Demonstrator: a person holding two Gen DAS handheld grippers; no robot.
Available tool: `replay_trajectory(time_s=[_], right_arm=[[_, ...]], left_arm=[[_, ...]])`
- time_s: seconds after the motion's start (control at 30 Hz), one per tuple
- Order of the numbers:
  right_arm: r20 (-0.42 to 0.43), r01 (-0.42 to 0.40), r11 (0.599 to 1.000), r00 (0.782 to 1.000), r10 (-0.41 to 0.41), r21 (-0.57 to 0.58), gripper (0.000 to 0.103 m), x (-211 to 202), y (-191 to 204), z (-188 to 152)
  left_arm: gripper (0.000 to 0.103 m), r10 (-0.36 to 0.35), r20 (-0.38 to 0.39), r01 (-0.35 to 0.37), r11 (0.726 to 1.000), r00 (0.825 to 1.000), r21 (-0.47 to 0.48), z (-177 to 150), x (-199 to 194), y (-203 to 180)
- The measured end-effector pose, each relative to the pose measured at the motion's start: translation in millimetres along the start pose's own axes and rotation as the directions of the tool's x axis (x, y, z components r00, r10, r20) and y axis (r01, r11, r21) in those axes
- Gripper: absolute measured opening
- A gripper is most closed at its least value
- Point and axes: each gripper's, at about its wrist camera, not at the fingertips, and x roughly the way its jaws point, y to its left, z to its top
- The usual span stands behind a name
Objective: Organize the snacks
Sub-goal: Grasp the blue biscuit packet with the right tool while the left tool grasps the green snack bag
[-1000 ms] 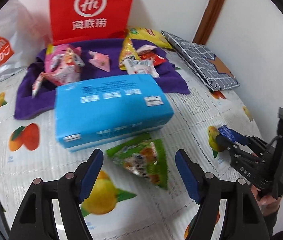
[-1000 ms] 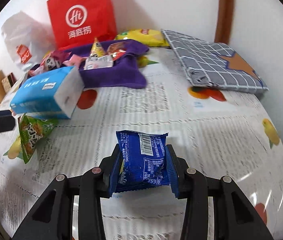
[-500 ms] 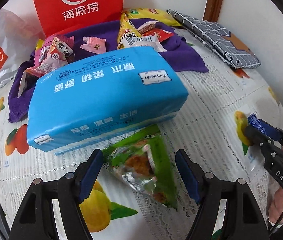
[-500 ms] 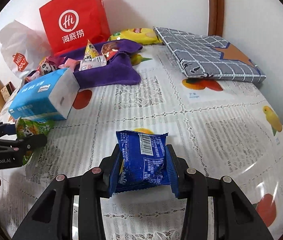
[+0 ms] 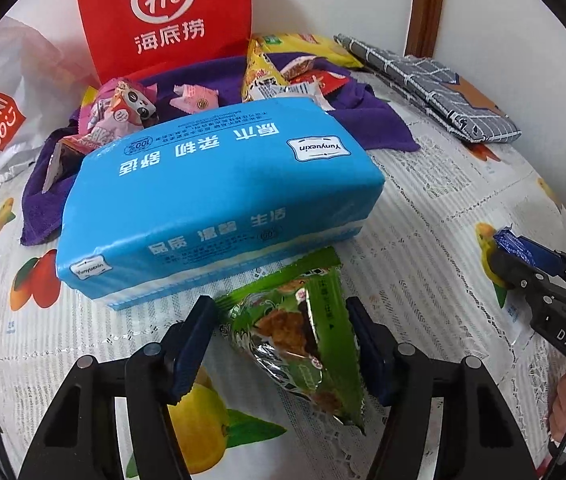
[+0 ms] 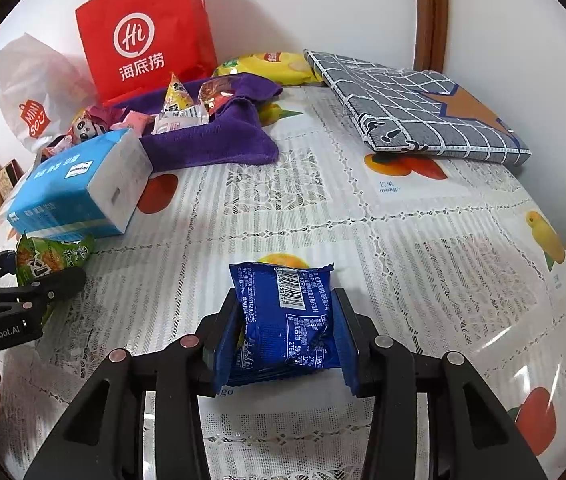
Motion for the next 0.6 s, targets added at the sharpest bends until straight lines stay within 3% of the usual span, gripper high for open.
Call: replay_trajectory(time_s=[0.27,0.6], right_arm=[[-0.004,-0.028,1.0,1.0,0.028,-0.003,0.052,1.9,-1.3,-0.1],[-0.011,-0.031,0.999,0.999,0.031,-0.027,0.059,3.5,3.3,-0.3]], left_arm=[[0.065,0.01,0.066,-0.01,1.0,0.998,-0.009,-8.8,-1.7,-0.7],[0.064,-0.002,0.071,0.004,1.0,0.997,-0.023,-9.2,-1.9,2.3]])
